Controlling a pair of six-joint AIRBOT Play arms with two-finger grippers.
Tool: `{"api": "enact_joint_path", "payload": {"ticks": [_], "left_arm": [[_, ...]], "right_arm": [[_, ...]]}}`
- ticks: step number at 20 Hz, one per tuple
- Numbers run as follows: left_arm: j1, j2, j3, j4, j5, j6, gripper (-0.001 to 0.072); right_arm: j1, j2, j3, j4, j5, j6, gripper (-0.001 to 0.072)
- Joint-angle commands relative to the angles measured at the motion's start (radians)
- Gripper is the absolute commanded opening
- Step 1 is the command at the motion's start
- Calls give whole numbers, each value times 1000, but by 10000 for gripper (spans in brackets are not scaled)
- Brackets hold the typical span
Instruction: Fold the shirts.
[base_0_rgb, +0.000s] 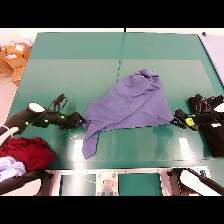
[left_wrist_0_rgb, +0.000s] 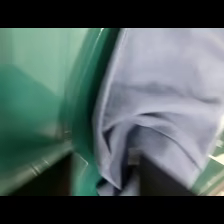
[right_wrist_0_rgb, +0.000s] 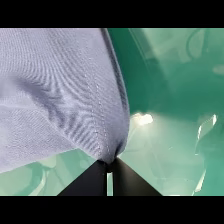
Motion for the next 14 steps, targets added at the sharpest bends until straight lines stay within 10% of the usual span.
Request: {"api": "enact_joint_path", "payload": {"ticks": [1, 2, 4, 9, 14], "left_arm": [[-38, 0, -31, -66, 73, 34, 311], [-38, 0, -31, -66, 71, 34, 309], [-38, 0, -31, -71, 60, 66, 23], [-14, 23, 23, -114, 29, 154, 20], [187, 322, 389, -95, -238, 20, 20]], "right_arm": [[2, 1, 1, 0, -7, -1, 18], [2, 1, 1, 0, -8, -1, 18], [2, 1, 1, 1, -8, -1, 18], [1, 0, 10, 116, 11, 8, 16], [0, 64, 341, 191, 198, -19, 15]]}}
